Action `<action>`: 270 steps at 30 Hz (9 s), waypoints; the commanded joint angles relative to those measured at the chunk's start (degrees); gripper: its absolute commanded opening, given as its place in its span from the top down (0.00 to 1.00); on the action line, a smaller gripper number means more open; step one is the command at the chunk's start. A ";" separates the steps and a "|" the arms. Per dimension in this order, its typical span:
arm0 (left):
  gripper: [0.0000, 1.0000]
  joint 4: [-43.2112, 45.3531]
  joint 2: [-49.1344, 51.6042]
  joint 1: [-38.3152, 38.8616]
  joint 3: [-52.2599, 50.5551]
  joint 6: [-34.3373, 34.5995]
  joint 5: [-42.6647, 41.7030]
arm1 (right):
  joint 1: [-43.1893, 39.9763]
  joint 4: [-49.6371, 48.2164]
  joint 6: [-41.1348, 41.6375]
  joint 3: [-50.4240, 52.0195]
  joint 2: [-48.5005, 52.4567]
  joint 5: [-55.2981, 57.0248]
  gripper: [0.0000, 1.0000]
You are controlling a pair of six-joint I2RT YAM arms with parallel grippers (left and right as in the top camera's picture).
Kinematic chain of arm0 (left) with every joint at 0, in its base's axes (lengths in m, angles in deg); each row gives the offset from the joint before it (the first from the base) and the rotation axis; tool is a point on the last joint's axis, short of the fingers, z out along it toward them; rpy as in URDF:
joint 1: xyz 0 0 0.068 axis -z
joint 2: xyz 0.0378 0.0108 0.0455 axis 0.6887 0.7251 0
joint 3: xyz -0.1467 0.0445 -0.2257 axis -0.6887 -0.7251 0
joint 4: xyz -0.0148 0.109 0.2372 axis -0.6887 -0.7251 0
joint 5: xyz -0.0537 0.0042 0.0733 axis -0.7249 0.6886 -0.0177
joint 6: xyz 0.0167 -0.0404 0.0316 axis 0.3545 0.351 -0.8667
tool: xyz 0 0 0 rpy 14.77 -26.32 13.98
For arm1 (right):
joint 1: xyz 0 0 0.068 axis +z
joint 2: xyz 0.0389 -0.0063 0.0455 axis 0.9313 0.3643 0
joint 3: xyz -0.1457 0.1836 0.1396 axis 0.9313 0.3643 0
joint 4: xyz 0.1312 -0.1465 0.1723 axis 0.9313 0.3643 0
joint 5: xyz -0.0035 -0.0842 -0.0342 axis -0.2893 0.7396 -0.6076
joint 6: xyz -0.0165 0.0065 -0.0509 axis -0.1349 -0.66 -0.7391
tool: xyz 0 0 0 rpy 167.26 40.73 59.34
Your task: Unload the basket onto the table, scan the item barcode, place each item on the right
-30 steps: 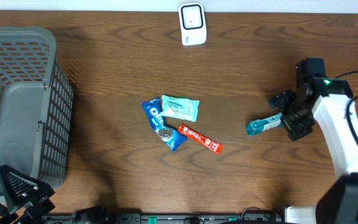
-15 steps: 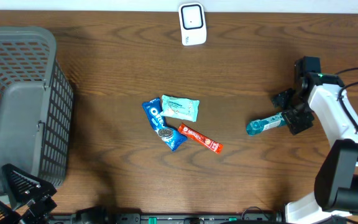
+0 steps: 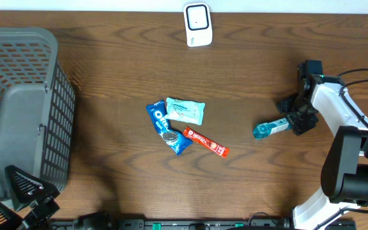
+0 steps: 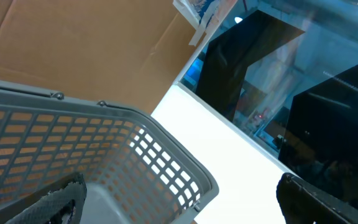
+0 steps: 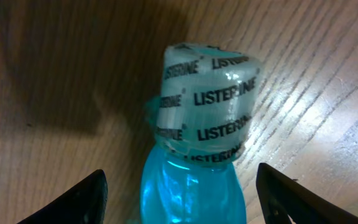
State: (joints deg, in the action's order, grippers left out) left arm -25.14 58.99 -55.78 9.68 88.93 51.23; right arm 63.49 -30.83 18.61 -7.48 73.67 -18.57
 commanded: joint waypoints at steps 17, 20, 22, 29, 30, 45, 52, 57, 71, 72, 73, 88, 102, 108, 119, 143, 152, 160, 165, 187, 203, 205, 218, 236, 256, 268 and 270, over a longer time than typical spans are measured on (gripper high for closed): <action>0.02 -4.46 -0.04 0.22 -0.35 -1.16 0.37 | 0.90 -2.29 -0.33 3.34 0.59 1.31 0.42; 0.02 -4.55 -0.04 0.22 -0.35 -1.16 0.35 | 0.90 -3.13 -0.33 4.00 0.59 1.25 0.53; 0.02 -5.05 -0.04 0.22 -0.35 -1.16 0.37 | 0.92 -3.63 -0.35 3.98 0.59 1.31 0.61; 0.02 -11.54 -0.04 0.22 -0.35 -1.16 0.35 | 0.85 -4.13 -1.05 3.74 0.52 -0.07 0.77; 0.02 -12.74 -0.04 0.22 -0.35 -1.16 0.35 | 0.85 -4.11 -1.64 3.52 0.52 -1.11 0.79; 0.02 -17.75 -0.04 0.22 -0.35 -1.16 0.35 | 1.27 4.02 -5.90 -12.76 0.46 -21.99 0.91; 0.02 -17.75 -0.04 0.22 -0.35 -1.16 0.35 | 5.07 -7.87 -5.86 -15.30 0.46 -32.50 0.91; 0.02 -17.75 -0.04 0.22 -0.35 -1.16 0.35 | 8.92 -19.85 -4.52 -15.30 0.46 -33.29 0.91; 0.02 -17.75 -0.04 0.22 -0.35 -1.16 0.35 | 17.27 -56.50 3.45 -15.26 3.96 -27.43 0.87; 0.02 -17.75 -0.04 0.22 -0.35 -1.16 0.35 | 17.44 -59.17 4.55 -15.26 5.11 -27.65 0.87; 0.02 -17.73 -0.04 0.22 -0.35 -1.16 0.35 | 17.49 -62.10 5.86 -15.26 6.43 -28.06 0.87; 0.02 -17.75 -0.04 0.22 -0.35 -1.16 0.35 | 17.53 -98.51 24.13 -19.15 28.52 -28.20 0.89; 0.02 -17.75 -0.04 0.22 -0.35 -1.16 0.35 | 18.03 -93.68 28.11 -34.45 38.25 -26.16 0.88; 0.02 -17.75 -0.04 0.22 -0.35 -1.18 0.35 | 19.23 -89.85 28.83 -34.45 38.32 -25.24 0.87; 0.02 -17.75 -0.04 0.22 -0.35 -1.16 0.35 | 18.21 -102.60 27.34 -34.47 38.27 -32.61 0.93; 0.02 -17.75 -0.04 0.22 -0.35 -1.16 0.35 | -3.08 -9.09 -6.05 -34.47 -0.74 -22.88 0.95; 0.02 -17.75 -0.04 0.22 -0.35 -1.16 0.35 | -20.35 17.49 -8.50 -33.88 -3.30 11.72 0.95; 0.02 -17.75 -0.04 0.22 -0.35 -1.16 0.35 | -27.67 11.87 -6.29 -33.48 -0.55 41.18 0.98; 0.02 -17.75 -0.04 0.22 -0.35 -1.16 0.35 | -30.38 4.96 -6.75 -33.44 5.92 51.76 0.99; 0.02 -17.75 -0.04 0.22 -0.35 -1.16 0.35 | -34.29 -3.39 0.15 -33.38 16.61 53.83 0.83; 0.02 -17.75 -0.04 0.22 -0.35 -1.18 0.35 | -35.63 -7.80 4.83 -16.63 16.61 41.55 0.67; 0.02 -17.75 -0.04 0.22 -0.35 -1.16 0.35 | -35.60 -7.58 4.09 -16.59 16.61 41.68 0.57; 0.02 -17.75 -0.04 0.22 -0.35 -1.18 0.35 | -30.38 -2.80 -8.37 -24.11 10.56 33.00 0.18; 0.02 -17.75 -0.04 0.22 -0.35 -1.16 0.35 | 22.40 3.34 -28.98 -26.05 4.31 -13.05 0.01; 0.02 -17.75 -0.04 0.22 -0.35 -1.16 0.35 | 45.57 -7.43 -76.43 -14.73 4.92 15.13 0.03; 0.02 -17.75 -0.04 0.22 -0.35 -1.18 0.35 | 52.85 -10.29 -79.21 -10.71 5.81 16.35 0.04; 0.02 -17.75 -0.04 0.22 -0.35 -1.16 0.35 | 52.85 -11.72 -79.21 -9.68 6.95 16.61 0.05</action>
State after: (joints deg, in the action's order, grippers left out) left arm -42.95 58.99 -55.73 9.22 88.76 51.23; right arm 116.67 -41.62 -59.50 -18.87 78.41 -3.47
